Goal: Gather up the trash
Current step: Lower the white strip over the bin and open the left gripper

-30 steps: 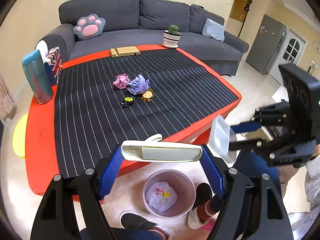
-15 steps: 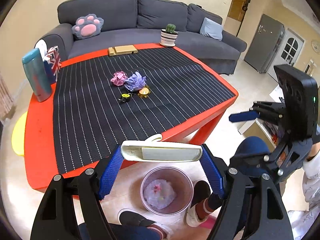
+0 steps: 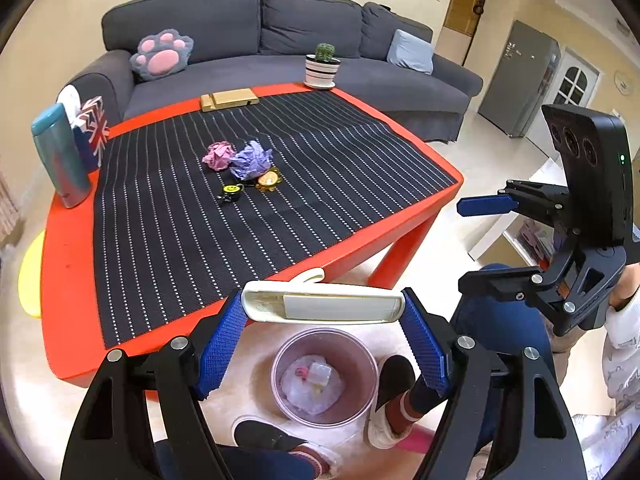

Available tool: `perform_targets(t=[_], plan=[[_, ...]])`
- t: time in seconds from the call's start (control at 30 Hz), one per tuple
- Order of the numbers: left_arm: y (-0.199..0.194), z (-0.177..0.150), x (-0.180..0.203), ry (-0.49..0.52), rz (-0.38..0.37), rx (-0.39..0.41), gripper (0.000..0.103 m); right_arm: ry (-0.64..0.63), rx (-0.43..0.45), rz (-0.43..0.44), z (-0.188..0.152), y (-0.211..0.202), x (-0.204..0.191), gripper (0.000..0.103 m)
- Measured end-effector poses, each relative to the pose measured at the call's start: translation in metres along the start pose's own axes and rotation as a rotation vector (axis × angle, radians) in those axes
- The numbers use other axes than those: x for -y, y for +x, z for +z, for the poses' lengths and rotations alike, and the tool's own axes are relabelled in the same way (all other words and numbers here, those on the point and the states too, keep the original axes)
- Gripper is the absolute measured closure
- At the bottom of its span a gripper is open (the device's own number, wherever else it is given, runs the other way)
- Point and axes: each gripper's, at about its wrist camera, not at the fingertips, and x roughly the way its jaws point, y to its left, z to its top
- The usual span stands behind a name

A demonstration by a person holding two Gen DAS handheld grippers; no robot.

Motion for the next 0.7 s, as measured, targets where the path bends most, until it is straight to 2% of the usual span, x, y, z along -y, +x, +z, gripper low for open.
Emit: perform_targets(t=[0.7], plan=[[0.007, -0.003, 0.032, 0.062, -0.026, -0.038, 0.029, 0.048, 0.046, -0.039, -0.005, -0.025, 0.013, 0.007]])
